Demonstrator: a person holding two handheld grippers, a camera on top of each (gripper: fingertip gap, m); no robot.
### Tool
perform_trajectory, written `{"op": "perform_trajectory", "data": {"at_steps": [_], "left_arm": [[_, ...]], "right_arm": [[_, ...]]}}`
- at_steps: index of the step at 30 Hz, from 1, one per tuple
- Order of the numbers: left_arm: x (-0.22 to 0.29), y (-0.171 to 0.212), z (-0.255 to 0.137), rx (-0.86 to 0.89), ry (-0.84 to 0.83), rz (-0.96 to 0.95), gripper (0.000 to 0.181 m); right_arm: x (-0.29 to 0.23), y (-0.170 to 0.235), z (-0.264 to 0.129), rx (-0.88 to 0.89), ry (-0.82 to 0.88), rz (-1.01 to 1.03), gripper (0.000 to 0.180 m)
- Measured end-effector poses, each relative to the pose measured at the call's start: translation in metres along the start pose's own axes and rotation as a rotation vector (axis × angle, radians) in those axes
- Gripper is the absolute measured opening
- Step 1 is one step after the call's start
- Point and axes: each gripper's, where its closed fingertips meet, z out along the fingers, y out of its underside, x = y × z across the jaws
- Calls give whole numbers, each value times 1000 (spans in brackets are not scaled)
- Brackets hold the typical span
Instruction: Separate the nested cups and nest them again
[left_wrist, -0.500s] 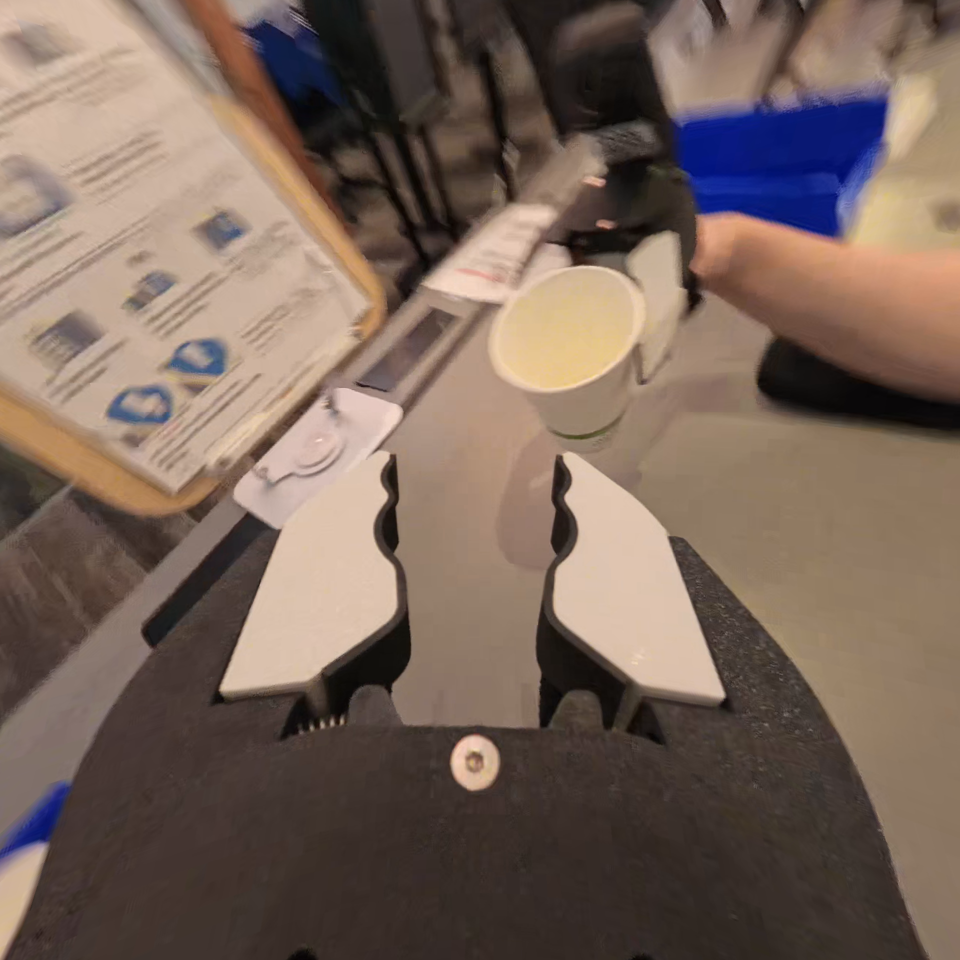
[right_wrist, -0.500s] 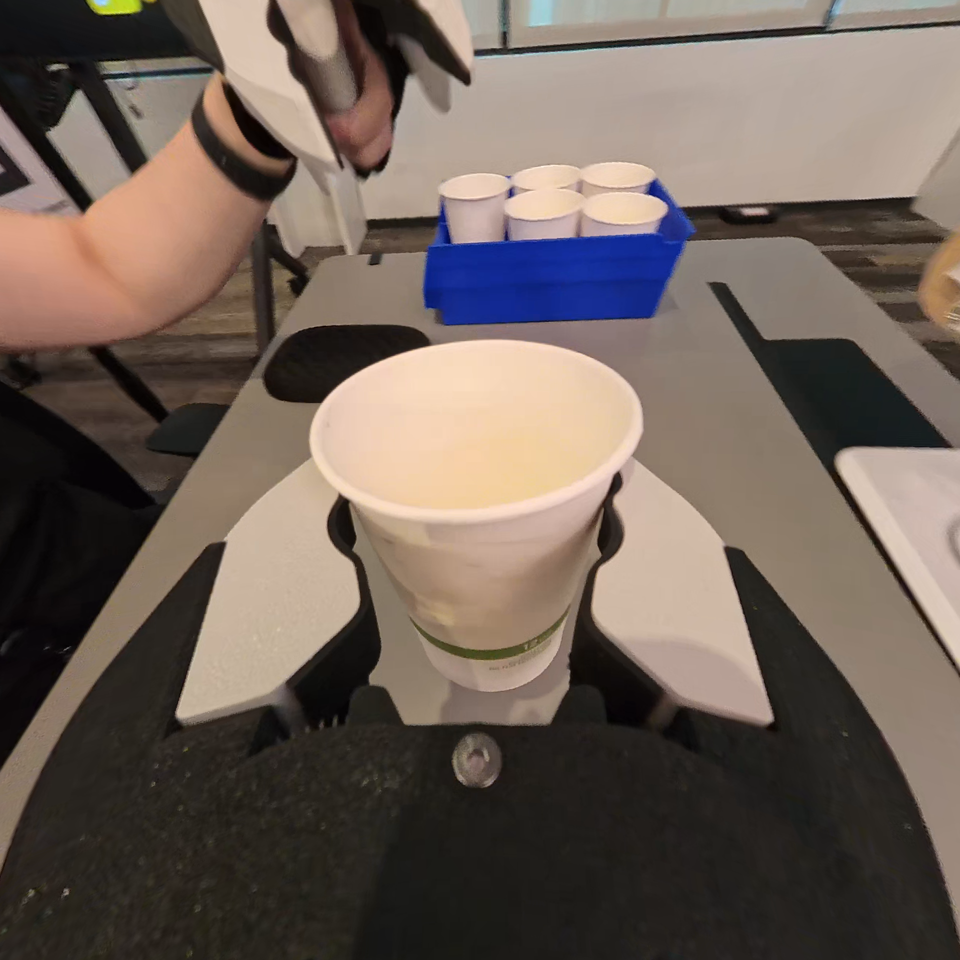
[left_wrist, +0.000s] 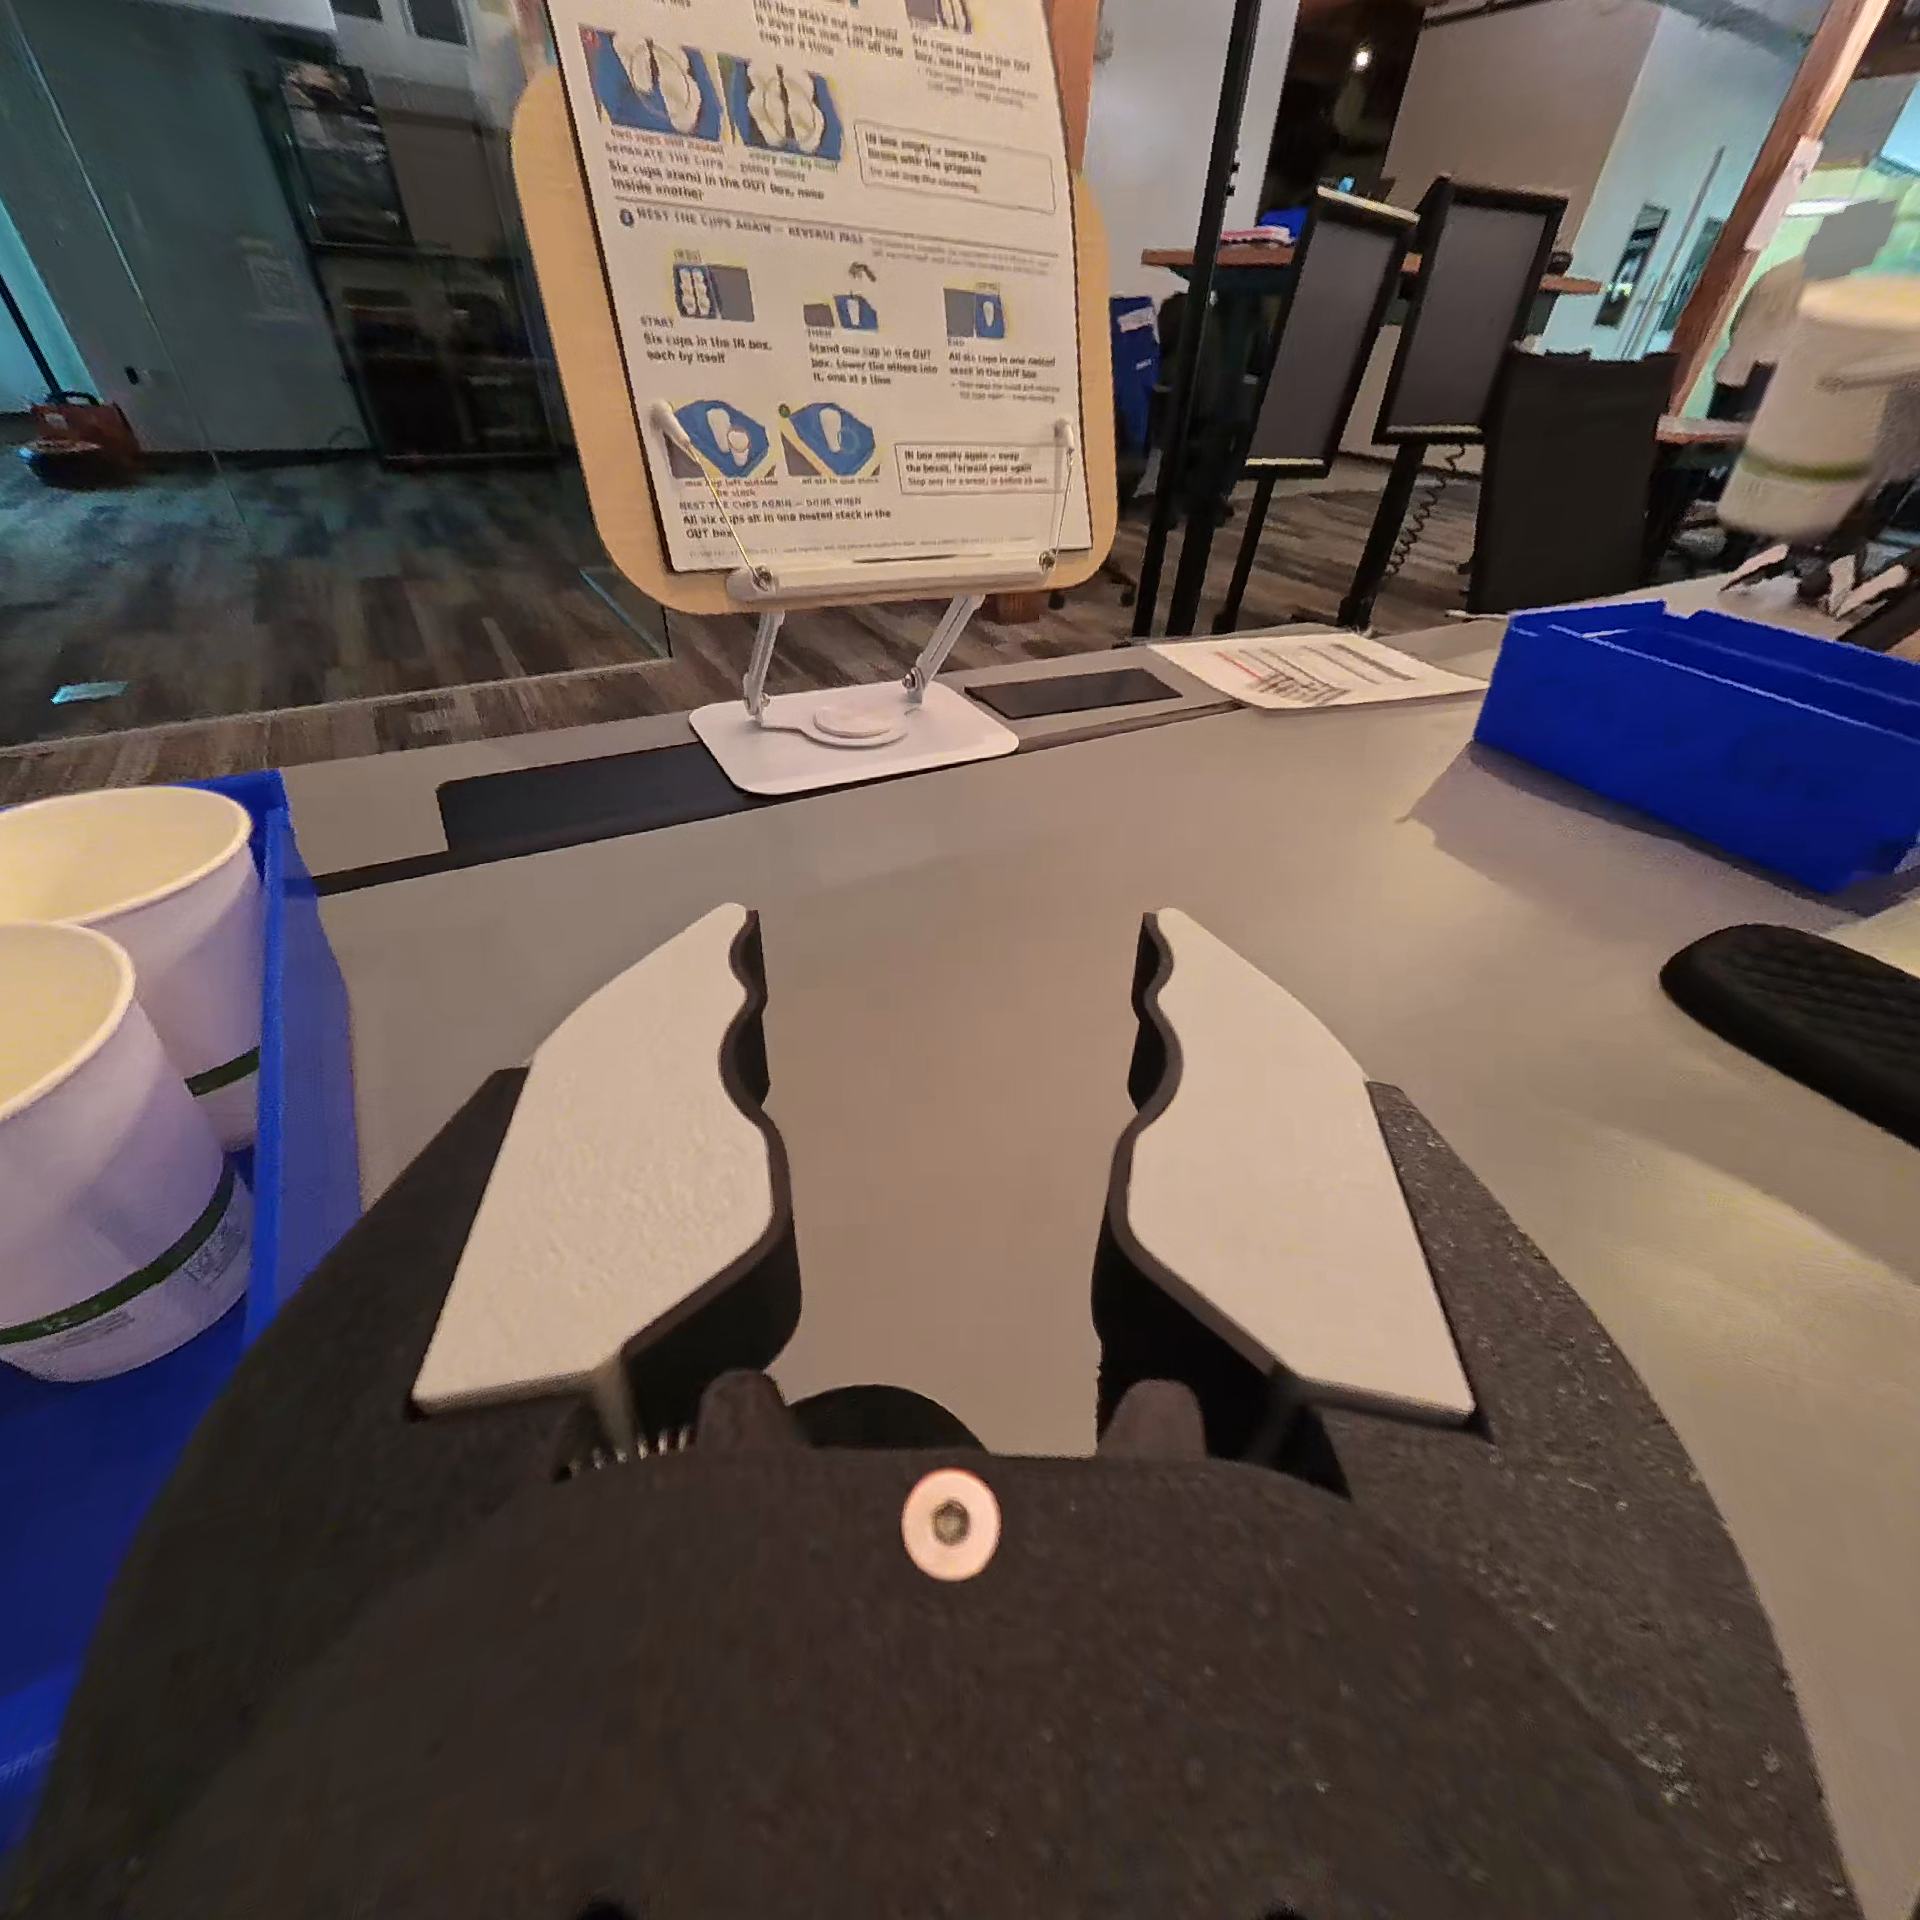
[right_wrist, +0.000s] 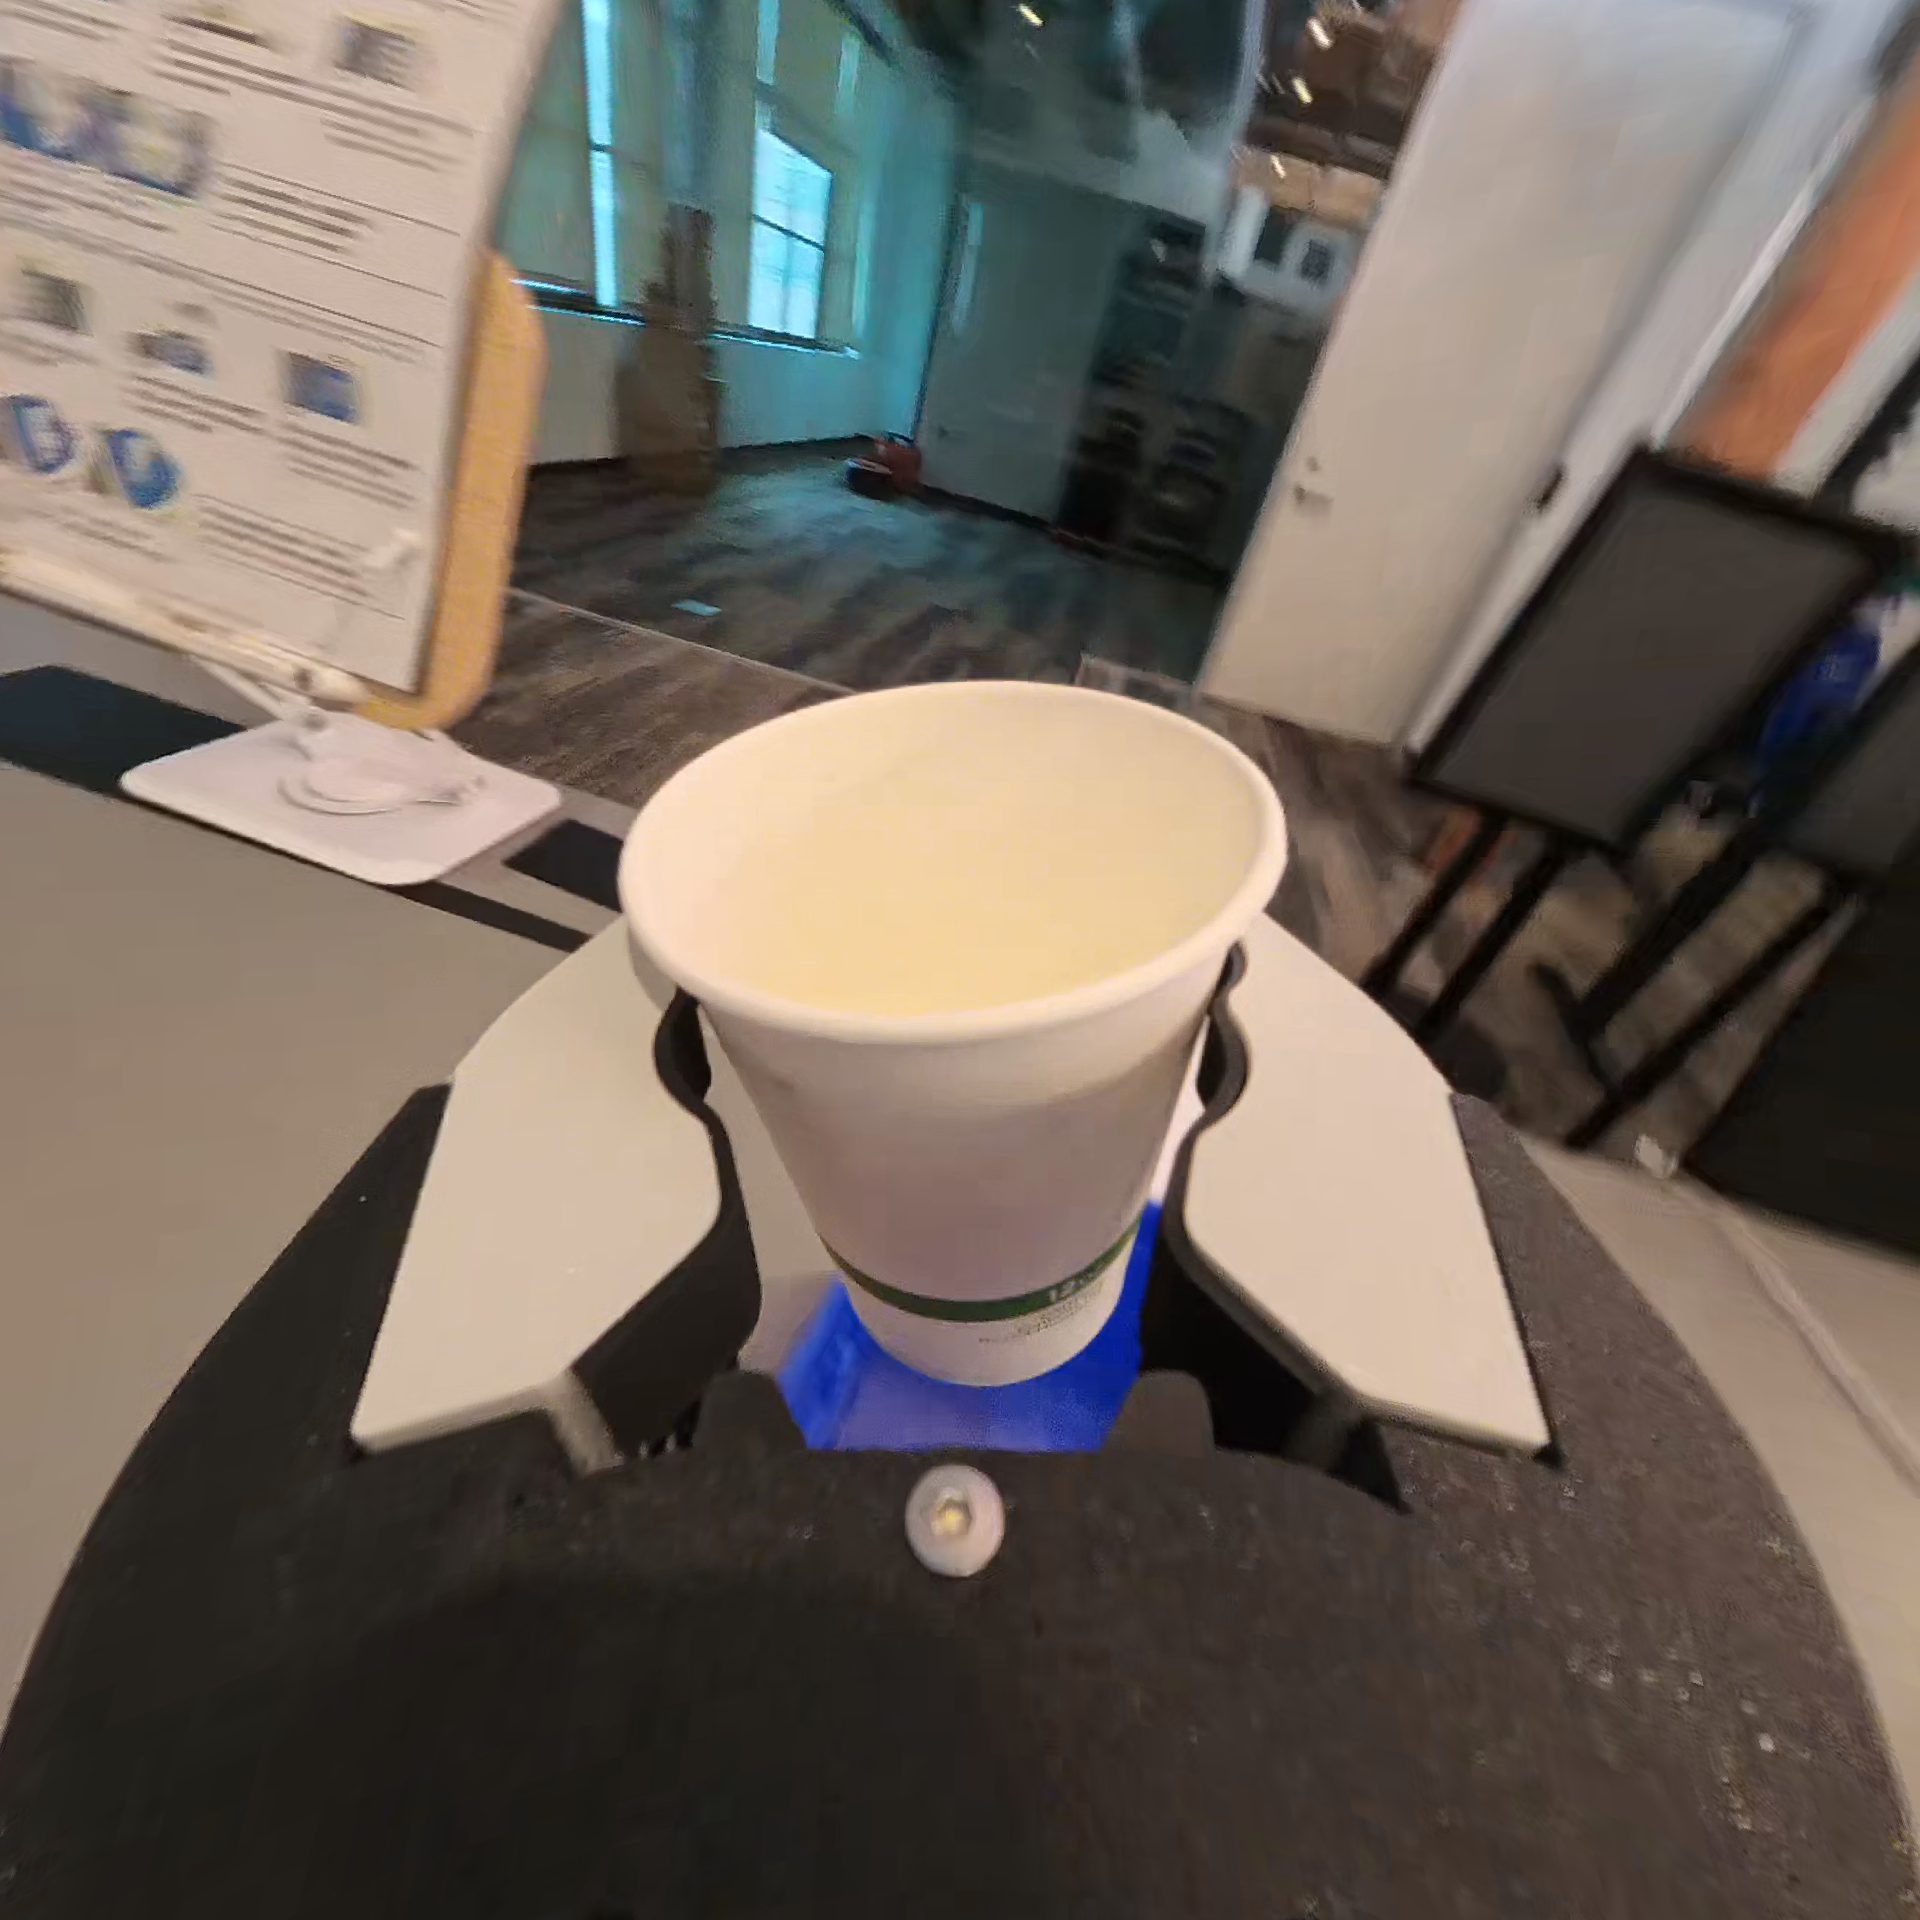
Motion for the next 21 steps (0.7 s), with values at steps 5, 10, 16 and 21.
{"op": "perform_trajectory", "data": {"at_steps": [5, 10, 16, 21], "left_arm": [[17, -12, -6, 24, 21, 22, 66], [34, -20, -2, -1, 34, 88, 68], [41, -25, -10, -29, 8, 152, 69], [44, -32, -15, -4, 17, 144, 68]], "right_arm": [[49, 101, -6, -138, 71, 207, 92], [46, 160, 15, -247, 64, 232, 92], [51, 194, 28, -288, 93, 276, 93], [49, 205, 28, -296, 97, 271, 94]]}}
